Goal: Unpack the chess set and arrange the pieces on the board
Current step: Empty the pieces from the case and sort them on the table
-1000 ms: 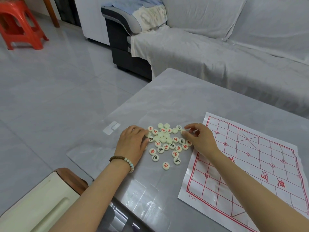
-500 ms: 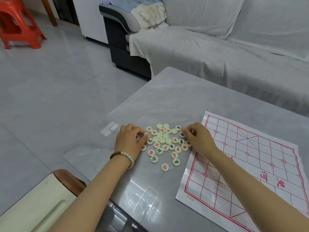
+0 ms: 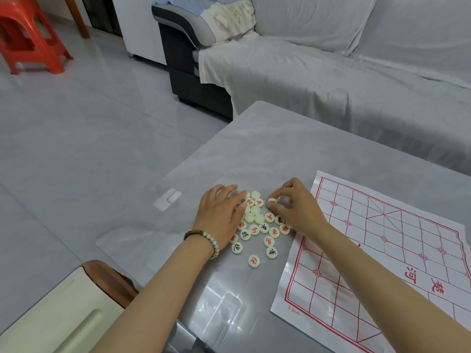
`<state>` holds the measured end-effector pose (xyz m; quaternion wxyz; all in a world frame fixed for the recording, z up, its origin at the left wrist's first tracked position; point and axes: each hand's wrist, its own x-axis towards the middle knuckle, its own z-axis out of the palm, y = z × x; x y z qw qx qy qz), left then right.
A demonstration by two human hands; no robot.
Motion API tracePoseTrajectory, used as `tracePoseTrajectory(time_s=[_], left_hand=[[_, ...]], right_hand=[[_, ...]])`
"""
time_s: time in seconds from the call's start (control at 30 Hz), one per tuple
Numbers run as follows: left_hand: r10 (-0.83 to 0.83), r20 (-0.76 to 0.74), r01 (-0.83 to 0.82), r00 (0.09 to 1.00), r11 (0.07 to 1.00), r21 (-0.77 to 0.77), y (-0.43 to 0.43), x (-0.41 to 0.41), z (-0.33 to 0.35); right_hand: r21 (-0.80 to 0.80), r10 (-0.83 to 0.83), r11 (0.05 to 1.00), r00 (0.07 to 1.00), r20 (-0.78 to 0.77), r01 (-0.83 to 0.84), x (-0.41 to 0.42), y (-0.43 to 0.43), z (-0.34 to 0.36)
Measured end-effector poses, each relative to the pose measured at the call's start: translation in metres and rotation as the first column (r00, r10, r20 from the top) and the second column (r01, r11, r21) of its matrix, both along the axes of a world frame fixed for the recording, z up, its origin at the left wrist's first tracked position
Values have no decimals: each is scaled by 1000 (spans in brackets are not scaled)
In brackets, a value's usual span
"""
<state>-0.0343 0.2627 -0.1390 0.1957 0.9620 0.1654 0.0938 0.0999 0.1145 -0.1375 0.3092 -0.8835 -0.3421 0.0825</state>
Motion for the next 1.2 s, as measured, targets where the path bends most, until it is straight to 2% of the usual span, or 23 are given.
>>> tracePoseTrajectory(time_s=[0.1,0.2,0.4,0.47,0.6,0.73,0.93,1.03,1.2], left_hand=[[17,-44,-16,999,1000,15,0,10,-2],[46,-28,-46,999,999,7,2,17,-2],[80,50,-82,996,996,34,8,29,2],[86,63,-88,994,995,35,11,30,3],[104,76,-107,992,994,31,17,30,4],[155,80,-156,985,988,5,21,31,6],[160,53,-158,986,987,-41,24,34,4],[173,36,-170,984,983,-61,26,36,3],[207,36,-203,978,975,-88,27,41,1]], right_hand=[[17,25,1000,999,-40,-24,4,2,-1],[46,39,998,995,-90,-35,4,2,0],[105,43,994,995,-90,-33,15,5,7],[74,115,991,988,-100,-108,17,9,8],[-28,226,974,974,-5,-226,16,16,3],[-55,190,981,981,43,-188,20,23,4],[16,43,999,997,-57,-42,24,31,1],[4,-19,1000,999,-31,19,26,29,1],[117,48,993,990,-135,-32,11,21,13]])
